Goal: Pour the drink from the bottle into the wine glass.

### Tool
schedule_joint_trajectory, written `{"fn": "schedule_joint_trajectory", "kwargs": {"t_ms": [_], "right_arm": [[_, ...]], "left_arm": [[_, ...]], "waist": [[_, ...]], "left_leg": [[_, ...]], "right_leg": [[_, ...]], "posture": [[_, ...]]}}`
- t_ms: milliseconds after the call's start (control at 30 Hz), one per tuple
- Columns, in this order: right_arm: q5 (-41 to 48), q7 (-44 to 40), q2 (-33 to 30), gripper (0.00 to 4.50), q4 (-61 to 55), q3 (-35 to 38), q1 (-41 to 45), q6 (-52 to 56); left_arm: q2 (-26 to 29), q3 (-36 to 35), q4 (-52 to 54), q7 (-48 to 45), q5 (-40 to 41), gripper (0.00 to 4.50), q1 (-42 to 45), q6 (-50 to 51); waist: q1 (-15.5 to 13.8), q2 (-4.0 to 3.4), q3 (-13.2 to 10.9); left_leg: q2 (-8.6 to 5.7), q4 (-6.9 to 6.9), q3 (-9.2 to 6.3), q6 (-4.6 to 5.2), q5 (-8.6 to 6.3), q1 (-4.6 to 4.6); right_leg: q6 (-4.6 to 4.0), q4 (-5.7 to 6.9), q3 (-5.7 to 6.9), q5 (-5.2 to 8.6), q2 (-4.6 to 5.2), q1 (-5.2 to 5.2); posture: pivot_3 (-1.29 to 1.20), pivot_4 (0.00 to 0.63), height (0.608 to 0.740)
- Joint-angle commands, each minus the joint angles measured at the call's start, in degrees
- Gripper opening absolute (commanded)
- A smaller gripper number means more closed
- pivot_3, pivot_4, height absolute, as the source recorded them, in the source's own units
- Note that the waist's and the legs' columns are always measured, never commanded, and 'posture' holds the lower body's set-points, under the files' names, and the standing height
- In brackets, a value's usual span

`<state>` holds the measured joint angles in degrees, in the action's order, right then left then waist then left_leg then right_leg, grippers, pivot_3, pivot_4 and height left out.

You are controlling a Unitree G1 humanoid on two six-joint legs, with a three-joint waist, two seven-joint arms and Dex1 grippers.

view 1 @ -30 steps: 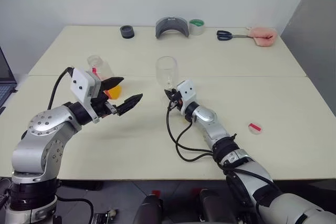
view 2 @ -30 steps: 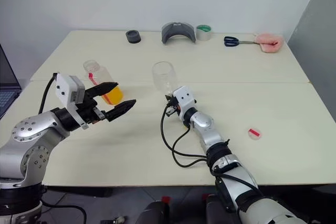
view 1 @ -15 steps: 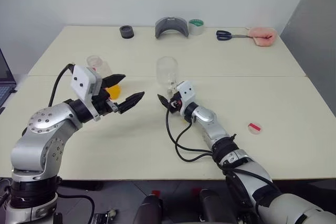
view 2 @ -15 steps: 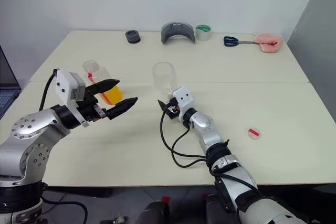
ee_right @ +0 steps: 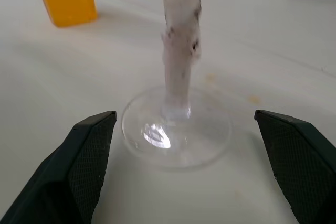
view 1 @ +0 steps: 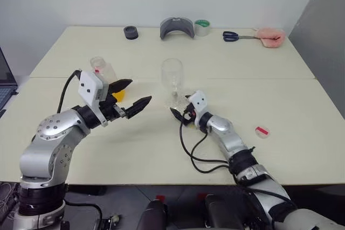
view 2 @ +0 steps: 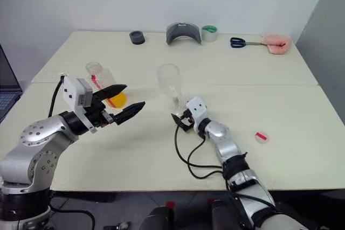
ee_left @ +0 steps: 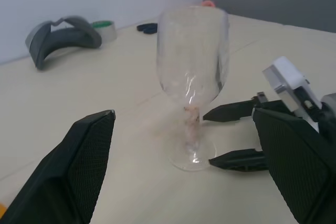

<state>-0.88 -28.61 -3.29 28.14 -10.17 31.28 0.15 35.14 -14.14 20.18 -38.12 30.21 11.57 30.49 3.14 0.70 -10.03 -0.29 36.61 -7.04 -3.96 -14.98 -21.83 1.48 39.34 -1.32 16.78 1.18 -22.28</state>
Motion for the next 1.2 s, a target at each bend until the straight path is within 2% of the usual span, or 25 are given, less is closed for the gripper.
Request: {"fn": "schedule_joint_trajectory", "kwargs": {"t_ms": [33, 133, 300, 467, 567, 767, 1200], "right_arm": [[2.8, -5.7, -4.2, 4.48, -15.3, -1.2, -6.9, 6.5], [6.5, -10.1, -8.5, 4.48, -28.4, -1.4, -12.8, 12.3], [12.4, -13.5, -14.5, 4.48, -43.9, -0.6, -17.2, 20.9], [16.5, -14.1, -18.4, 4.48, -52.3, 1.0, -17.0, 27.0], [22.7, -15.3, -19.5, 4.48, -58.0, 2.1, -16.0, 32.4], [26.0, -15.0, -21.8, 4.48, -60.9, 1.5, -14.8, 36.1], [27.0, -12.7, -21.6, 4.48, -62.7, -0.5, -13.4, 37.6]], "left_arm": [[-2.8, -0.2, -1.1, 5.7, -5.0, 4.50, -3.4, -4.1], [-4.3, 0.5, -3.5, 8.3, -10.1, 4.50, -7.5, -8.3], [-5.9, -2.0, -9.6, 12.5, -14.4, 4.50, -9.5, -14.8], [-6.6, -4.2, -14.6, 15.2, -15.2, 4.50, -8.0, -17.8], [-6.1, -4.1, -17.7, 14.4, -14.8, 4.50, -5.6, -18.7], [-4.4, -3.7, -22.2, 11.7, -14.2, 4.50, -0.4, -18.8], [-1.6, -3.2, -33.1, 6.3, -14.8, 4.50, 7.8, -21.0]], "waist": [[-0.1, -0.02, 0.0], [-0.3, -0.03, 0.0], [-0.3, -0.02, 0.0], [-0.6, 0.02, 0.0], [-1.0, 0.02, 0.0], [-1.2, 0.05, 0.0], [-1.2, 0.05, 0.0]], "left_leg": [[0.00, 0.00, -0.01, 0.00, 0.00, -0.01], [0.01, -0.01, -0.01, 0.00, -0.01, -0.02], [0.07, -0.02, -0.08, 0.01, -0.01, -0.03], [0.02, -0.02, -0.12, 0.01, -0.01, -0.06], [0.00, -0.03, -0.15, 0.01, -0.01, -0.09], [-0.02, -0.01, -0.16, 0.01, -0.01, -0.10], [-0.01, -0.02, -0.20, 0.00, 0.00, -0.12]], "right_leg": [[0.00, 0.00, 0.01, 0.00, 0.00, -0.01], [0.01, -0.10, 0.00, 0.00, 0.03, 0.03], [0.02, -0.16, 0.09, 0.00, -0.01, 0.03], [0.03, -0.28, 0.15, 0.00, 0.02, 0.09], [0.03, -0.28, 0.20, 0.00, 0.02, 0.09], [0.03, -0.31, 0.24, 0.00, 0.03, 0.11], [0.03, -0.30, 0.29, 0.00, 0.02, 0.09]], "posture": [[0.00, 0.150, 0.740], [0.00, 0.150, 0.740], [0.00, 0.150, 0.740], [0.00, 0.150, 0.740], [0.00, 0.150, 0.740], [0.00, 0.150, 0.740], [0.00, 0.150, 0.740]]}}
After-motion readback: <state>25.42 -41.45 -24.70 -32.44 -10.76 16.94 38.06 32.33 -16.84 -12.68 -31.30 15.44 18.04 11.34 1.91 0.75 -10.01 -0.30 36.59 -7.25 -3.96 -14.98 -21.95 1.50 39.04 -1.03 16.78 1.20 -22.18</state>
